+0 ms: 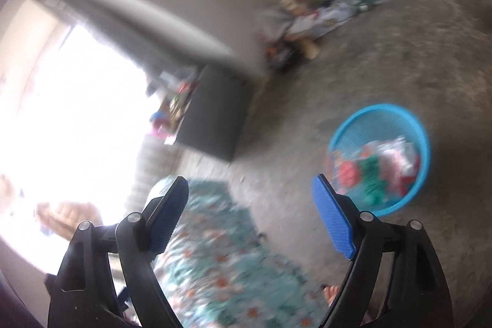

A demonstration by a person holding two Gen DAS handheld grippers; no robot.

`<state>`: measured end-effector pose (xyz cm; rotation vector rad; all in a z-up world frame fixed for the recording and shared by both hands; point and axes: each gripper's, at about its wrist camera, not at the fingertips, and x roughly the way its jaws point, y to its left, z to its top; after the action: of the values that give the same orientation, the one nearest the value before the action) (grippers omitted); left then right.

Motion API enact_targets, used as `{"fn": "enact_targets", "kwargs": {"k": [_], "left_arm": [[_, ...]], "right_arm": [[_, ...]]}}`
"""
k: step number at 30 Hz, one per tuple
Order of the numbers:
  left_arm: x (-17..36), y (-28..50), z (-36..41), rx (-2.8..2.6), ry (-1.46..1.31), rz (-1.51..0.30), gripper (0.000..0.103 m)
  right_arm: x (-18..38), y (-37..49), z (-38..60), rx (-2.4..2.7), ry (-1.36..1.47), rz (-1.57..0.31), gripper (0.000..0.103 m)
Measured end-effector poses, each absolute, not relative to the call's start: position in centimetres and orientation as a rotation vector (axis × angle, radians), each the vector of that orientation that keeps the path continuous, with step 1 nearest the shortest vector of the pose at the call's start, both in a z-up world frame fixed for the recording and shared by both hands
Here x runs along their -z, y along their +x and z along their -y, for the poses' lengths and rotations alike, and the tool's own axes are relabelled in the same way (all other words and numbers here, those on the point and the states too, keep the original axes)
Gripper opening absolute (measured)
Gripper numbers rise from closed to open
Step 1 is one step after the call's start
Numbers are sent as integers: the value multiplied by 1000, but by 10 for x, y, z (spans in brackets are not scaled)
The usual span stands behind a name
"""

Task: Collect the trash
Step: 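Move both tools back over the bed toward the bottle and cup, then grasp the clear plastic bottle with the right tool and lift it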

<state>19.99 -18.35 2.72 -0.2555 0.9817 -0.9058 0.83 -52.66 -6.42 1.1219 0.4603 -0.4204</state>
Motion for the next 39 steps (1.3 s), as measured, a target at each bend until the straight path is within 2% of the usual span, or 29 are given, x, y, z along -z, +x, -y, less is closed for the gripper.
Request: {"fn": "enact_targets", "kwargs": {"k": [6,14,23,29,39], "left_arm": [[-14,169,63,571,-315,-929,96],[-6,143,-65,251,-357,-847,96],[-1,126,-150,53,-377,-766,97],[12,121,-182,12,-421,-755,97],[12,117,-194,2,-459,-741,97]], "right_arm": [[30,85,457,229,1010,-590,82],[-4,213,291,-158,821,-743,89],[26,336,137,-318,810,-955,89],[64,382,112,-253,862,-1043,89],[94,413,104,-264,947,-1097,64]]}}
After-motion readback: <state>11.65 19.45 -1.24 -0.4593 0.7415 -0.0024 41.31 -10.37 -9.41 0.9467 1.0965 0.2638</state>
